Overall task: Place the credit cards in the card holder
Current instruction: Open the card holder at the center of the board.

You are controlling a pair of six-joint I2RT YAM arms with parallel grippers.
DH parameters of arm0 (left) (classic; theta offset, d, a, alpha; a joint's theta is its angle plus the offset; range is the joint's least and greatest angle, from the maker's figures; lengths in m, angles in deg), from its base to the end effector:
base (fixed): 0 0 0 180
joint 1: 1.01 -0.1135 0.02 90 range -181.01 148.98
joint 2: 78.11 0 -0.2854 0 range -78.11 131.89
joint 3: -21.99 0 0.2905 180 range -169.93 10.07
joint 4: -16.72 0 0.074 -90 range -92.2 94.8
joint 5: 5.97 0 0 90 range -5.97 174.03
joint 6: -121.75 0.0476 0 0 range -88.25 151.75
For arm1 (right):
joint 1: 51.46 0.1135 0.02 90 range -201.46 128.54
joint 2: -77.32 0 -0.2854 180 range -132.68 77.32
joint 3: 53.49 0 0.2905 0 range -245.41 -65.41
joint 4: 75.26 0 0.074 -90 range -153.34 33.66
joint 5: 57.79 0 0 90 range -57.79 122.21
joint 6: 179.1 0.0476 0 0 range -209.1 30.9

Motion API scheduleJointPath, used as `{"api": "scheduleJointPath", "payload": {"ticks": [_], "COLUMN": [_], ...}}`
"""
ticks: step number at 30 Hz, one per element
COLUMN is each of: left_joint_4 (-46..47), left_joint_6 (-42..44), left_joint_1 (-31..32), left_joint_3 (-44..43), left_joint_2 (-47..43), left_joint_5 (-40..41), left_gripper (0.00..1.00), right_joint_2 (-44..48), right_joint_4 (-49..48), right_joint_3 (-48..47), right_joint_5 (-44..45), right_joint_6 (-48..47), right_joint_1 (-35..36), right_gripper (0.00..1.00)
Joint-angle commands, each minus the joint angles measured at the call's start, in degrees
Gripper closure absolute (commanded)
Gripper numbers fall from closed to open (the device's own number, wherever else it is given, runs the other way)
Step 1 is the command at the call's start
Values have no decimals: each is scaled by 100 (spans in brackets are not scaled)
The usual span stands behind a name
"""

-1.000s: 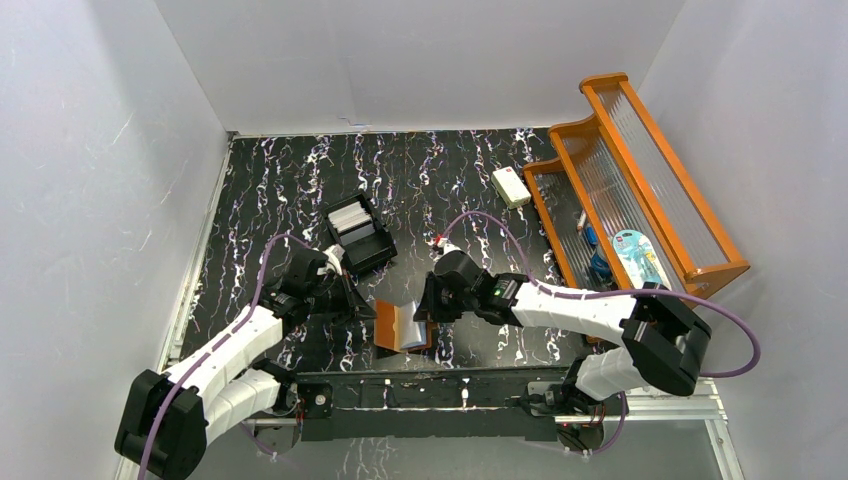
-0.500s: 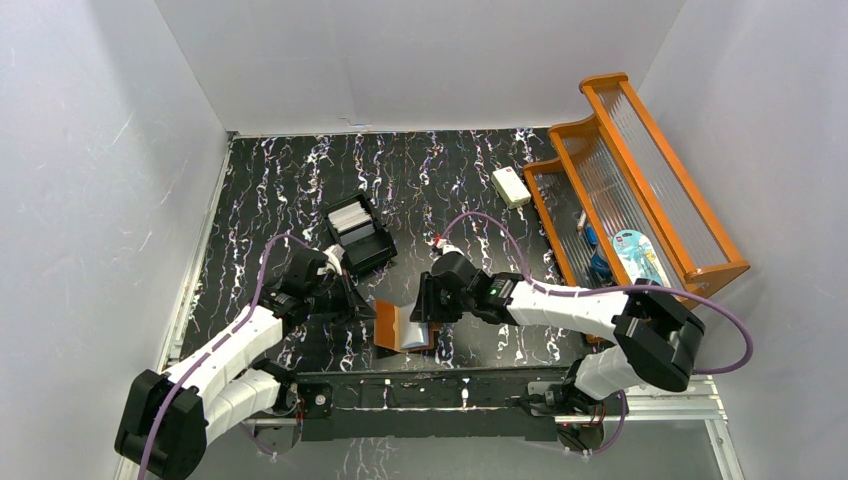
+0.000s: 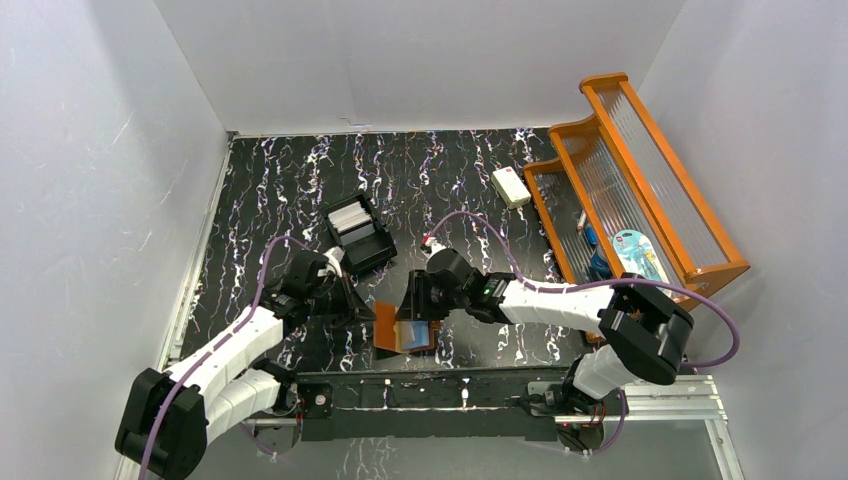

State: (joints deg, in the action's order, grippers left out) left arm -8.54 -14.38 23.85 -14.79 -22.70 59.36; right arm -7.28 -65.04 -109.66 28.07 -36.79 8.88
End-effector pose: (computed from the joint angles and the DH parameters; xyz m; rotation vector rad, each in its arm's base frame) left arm 0.1892 -0.1096 0.1744 -0.2342 2.5163 -1.0698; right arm 0.1670 0.3002 0.1835 -0.2184 2.4911 1.0504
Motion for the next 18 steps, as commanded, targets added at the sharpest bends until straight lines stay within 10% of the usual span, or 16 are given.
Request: {"api": "scheduleJointPath", "payload": {"ticks": [1, 13, 18], "left_joint_4": [25, 440, 292], "left_joint_6": [-38, -303, -163], "left_joint_1": [1, 0, 1], "left_joint_3": [45, 227, 212], "left_joint_2": [16, 32, 133], "left_joint_5": [-79, -315, -148], "left_gripper": [97, 92, 98], "right_joint_2": [39, -498, 597], "right_joint_4": [-1244, -2618, 263], "right_joint_3": [0, 575, 83], "right_joint_5": [-654, -1071, 307], "right_joint_6": [19, 465, -93], "right_joint_1": [-13, -24, -39], "right_gripper": [53, 70, 48]}}
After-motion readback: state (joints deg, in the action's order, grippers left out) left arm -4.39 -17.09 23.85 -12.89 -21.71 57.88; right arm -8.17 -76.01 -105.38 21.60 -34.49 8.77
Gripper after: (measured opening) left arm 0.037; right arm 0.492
